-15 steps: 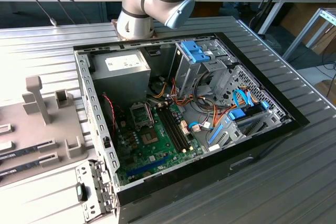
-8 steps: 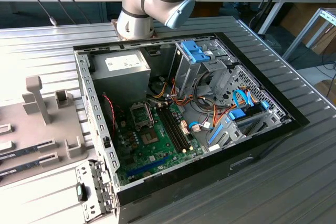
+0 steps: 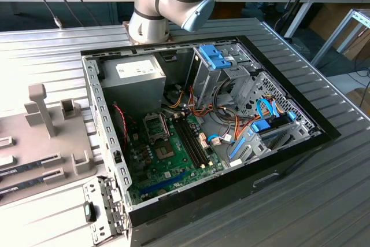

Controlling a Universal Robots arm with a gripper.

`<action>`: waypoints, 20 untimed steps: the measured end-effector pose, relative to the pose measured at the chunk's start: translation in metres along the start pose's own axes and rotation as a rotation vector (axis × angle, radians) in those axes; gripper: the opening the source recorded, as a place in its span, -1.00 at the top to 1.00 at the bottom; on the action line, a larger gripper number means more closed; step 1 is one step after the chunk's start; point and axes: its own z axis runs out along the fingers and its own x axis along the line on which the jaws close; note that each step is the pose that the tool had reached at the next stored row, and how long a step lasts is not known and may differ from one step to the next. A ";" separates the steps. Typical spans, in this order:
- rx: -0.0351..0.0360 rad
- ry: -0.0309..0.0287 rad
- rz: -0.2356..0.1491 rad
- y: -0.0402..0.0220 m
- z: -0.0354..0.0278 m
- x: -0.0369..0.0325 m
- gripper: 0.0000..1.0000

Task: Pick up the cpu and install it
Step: 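Pick up the cpu and move it towards the insertion slot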

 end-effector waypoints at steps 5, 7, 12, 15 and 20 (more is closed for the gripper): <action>0.0000 -0.0001 0.000 0.0002 -0.0060 -0.0004 0.05; 0.0000 0.0000 0.000 0.0003 -0.0077 -0.0005 0.05; 0.0000 0.0000 0.000 0.0005 -0.0110 -0.0006 0.05; 0.0000 0.0000 0.000 0.0005 -0.0131 -0.0007 0.05; 0.0000 0.0000 0.000 0.0006 -0.0133 -0.0007 0.05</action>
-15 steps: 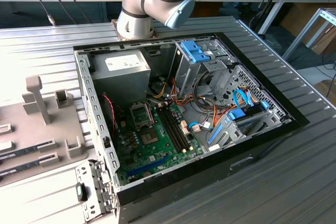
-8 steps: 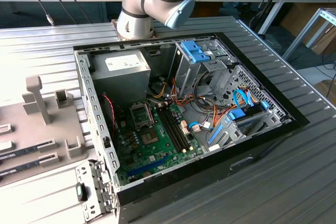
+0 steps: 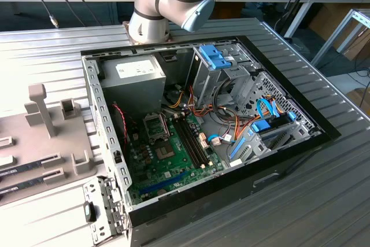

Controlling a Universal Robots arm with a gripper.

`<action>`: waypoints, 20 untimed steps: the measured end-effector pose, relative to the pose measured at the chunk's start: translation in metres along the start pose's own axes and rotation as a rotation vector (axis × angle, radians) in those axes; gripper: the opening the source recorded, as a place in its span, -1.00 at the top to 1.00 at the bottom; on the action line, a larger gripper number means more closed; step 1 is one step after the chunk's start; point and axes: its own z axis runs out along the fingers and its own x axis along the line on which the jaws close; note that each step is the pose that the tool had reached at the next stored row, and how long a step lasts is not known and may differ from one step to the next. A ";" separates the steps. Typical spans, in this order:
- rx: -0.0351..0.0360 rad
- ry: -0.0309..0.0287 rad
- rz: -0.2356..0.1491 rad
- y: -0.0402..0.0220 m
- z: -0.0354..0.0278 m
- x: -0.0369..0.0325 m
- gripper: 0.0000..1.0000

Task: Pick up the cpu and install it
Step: 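Pick up the cpu and move it towards the insertion slot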

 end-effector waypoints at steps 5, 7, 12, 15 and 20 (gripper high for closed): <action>0.0000 0.0000 0.000 0.0001 0.0001 -0.0027 0.05; 0.0000 0.0001 0.000 0.0001 0.0002 -0.0052 0.05; 0.0000 0.0000 0.000 0.0001 0.0004 -0.0107 0.05; 0.0000 0.0000 0.000 0.0000 0.0005 -0.0133 0.05; 0.0000 0.0000 0.000 0.0000 0.0007 -0.0169 0.05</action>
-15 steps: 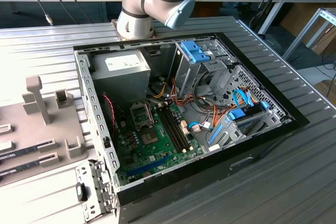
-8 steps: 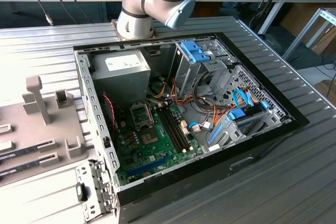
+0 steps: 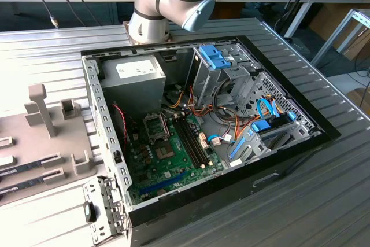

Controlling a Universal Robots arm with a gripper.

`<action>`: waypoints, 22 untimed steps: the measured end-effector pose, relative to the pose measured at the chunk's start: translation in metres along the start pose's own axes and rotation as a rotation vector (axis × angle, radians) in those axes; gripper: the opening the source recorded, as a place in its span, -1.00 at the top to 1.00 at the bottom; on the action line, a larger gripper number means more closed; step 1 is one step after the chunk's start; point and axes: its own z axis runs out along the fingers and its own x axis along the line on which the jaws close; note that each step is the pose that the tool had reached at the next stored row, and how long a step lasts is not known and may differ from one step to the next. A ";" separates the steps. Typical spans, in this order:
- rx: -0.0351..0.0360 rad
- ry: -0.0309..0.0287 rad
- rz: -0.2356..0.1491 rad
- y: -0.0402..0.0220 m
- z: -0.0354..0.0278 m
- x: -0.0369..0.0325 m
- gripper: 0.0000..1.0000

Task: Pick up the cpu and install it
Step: 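Pick up the cpu and move it towards the insertion slot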

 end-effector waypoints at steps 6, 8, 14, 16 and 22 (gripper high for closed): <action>0.0000 0.0000 0.000 0.0000 0.0003 -0.0051 0.05; 0.0000 0.0000 0.000 -0.0001 0.0004 -0.0074 0.05; 0.0000 0.0000 0.000 0.0000 0.0006 -0.0134 0.05; 0.0000 0.0000 0.000 0.0000 0.0007 -0.0155 0.05; -0.0001 -0.0001 0.000 0.0001 0.0012 -0.0214 0.05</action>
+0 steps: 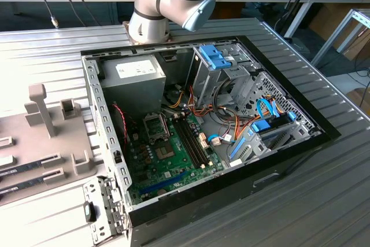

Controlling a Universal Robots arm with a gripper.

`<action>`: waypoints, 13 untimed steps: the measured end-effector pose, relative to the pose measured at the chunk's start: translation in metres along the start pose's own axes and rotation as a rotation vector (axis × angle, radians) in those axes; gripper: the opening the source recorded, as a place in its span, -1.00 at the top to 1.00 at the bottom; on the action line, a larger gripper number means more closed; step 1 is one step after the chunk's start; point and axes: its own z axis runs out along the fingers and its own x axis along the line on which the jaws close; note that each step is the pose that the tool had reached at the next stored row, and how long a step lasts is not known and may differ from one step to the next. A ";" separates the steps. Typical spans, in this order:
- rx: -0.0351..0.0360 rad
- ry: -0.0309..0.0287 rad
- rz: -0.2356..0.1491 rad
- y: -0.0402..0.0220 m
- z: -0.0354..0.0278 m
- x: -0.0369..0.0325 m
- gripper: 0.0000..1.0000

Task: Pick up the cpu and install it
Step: 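Pick up the cpu and move it towards the insertion slot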

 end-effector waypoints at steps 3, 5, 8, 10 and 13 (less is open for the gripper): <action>0.0001 0.0001 0.000 0.0001 0.0000 -0.0017 0.05; 0.0001 0.0001 0.000 0.0001 0.0001 -0.0029 0.05; 0.0001 0.0001 0.000 0.0001 0.0001 -0.0048 0.05; 0.0001 0.0001 0.000 0.0001 0.0002 -0.0065 0.05; 0.0001 0.0001 0.000 0.0002 0.0003 -0.0082 0.05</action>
